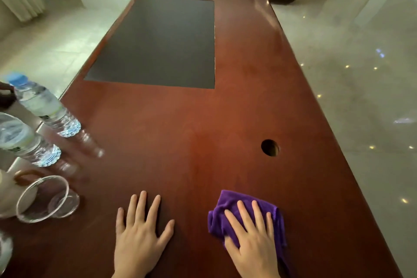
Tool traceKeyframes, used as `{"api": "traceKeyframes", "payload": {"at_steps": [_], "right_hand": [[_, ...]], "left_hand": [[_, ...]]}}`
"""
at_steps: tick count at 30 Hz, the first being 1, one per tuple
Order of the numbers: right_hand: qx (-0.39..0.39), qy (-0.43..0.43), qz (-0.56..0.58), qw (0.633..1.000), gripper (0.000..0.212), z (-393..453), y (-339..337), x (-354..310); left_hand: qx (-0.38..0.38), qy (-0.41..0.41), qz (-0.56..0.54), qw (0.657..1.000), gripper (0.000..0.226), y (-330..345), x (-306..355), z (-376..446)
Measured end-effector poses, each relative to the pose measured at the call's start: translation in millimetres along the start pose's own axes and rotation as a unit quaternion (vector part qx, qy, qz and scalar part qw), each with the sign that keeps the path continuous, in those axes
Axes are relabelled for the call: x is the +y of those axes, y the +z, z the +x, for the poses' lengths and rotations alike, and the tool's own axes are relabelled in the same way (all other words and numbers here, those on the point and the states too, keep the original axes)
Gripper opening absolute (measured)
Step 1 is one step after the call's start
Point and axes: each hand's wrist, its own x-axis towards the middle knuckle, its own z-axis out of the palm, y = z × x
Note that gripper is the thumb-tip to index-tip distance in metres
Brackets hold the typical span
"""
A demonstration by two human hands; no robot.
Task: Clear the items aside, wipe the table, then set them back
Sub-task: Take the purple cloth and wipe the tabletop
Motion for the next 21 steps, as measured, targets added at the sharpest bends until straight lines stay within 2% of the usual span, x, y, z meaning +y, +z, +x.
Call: {"api": "traceKeyframes", "payload": {"at_steps": [5, 10, 13, 16, 17, 21], "right_hand": [[-0.027, -0.019, -0.011, 0.999, 0.057, -19.0, -1.7, 7.0], [-0.067, -0.008, -0.013, 0.998, 0.059, -18.1, 0.6, 7.8], [-0.057, -0.008, -0.013, 0.998, 0.054, -15.7, 7.4, 7.9], [-0.057, -0.006, -0.021, 0.998, 0.078, -15.8, 7.8, 8.0], [-0.046, -0.009, -0.022, 0.999, 0.080, -15.6, 6.2, 7.8], [-0.017, -0.048, 0.018, 0.999, 0.067, -17.5, -4.4, 0.4]], "left_hand": [[-0.012, 0.006, 0.054, 0.998, 0.078, 4.2, -3.3, 0.5], [-0.025, 0.005, 0.076, 0.997, 0.082, 5.8, -4.4, 1.2], [-0.040, 0.001, 0.068, 0.997, 0.084, 3.8, -5.1, 2.9], [-0.075, -0.003, 0.064, 0.995, 0.081, -2.9, -5.2, 5.8], [-0.084, -0.007, 0.058, 0.995, 0.079, -5.8, -3.8, 6.4], [-0.067, -0.036, 0.000, 0.997, 0.071, -16.1, 5.4, -3.7]]}}
